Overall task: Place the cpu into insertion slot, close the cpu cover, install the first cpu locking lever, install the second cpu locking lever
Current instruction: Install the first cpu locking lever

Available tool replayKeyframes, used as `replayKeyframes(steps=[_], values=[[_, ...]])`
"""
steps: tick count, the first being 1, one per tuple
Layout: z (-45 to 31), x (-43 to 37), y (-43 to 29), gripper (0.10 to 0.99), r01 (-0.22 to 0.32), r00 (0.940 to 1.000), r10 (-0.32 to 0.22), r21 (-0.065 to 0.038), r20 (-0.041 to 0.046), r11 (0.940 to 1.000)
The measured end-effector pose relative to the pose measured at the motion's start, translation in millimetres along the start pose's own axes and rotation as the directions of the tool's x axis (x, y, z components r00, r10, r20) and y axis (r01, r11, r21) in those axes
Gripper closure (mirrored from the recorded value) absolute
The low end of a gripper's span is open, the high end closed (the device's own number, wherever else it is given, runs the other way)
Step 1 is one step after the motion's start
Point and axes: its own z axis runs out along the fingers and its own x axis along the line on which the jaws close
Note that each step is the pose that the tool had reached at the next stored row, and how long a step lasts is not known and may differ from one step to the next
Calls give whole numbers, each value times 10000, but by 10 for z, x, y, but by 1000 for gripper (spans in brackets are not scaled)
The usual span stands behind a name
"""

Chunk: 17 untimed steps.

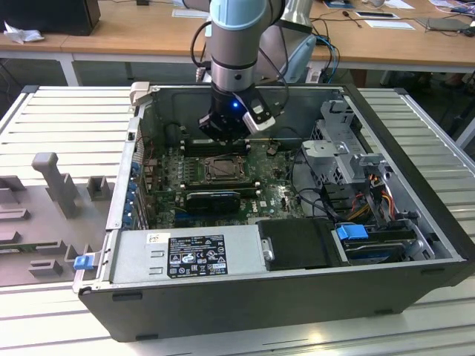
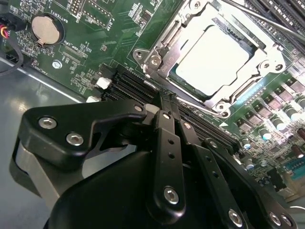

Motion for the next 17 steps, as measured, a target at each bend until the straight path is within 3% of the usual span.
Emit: replayKeyframes(steps=[17], values=[[52, -24, -9, 980, 0, 10000, 0, 27, -3, 10000]])
